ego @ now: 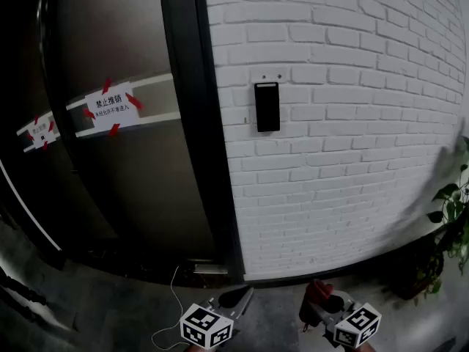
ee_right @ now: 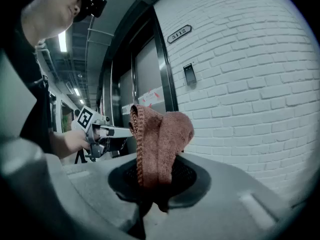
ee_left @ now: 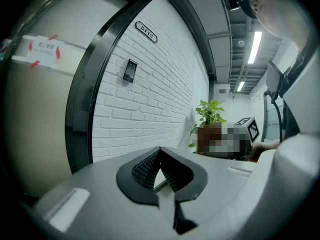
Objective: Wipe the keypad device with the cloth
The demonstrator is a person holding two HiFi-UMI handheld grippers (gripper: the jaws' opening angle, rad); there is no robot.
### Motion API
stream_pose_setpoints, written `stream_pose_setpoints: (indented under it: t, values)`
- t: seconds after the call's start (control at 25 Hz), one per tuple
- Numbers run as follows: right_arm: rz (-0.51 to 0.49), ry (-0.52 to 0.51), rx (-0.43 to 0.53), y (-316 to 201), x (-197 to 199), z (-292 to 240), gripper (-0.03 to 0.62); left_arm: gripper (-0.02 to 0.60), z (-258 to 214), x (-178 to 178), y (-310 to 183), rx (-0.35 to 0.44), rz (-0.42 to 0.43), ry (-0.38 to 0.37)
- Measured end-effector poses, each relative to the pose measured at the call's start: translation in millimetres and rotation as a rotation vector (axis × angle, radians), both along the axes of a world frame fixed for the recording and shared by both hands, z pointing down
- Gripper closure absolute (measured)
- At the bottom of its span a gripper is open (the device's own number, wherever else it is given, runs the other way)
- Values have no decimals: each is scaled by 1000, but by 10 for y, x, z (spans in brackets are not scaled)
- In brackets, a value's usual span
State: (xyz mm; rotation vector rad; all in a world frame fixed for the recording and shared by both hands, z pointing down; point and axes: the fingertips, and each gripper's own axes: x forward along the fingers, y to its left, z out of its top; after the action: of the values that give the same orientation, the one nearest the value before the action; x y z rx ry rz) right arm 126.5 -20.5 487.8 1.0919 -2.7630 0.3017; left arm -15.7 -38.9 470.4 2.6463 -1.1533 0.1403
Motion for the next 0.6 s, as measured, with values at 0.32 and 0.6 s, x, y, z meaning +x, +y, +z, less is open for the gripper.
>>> stream_pose_setpoints:
  t: [0.32,0.6]
  values:
    - [7,1,1,-38,-69,-22,539,565,-4,-56,-51,2,6,3]
    - [21,17,3,-18,-202,10,539,565,16,-163,-74,3,29,6]
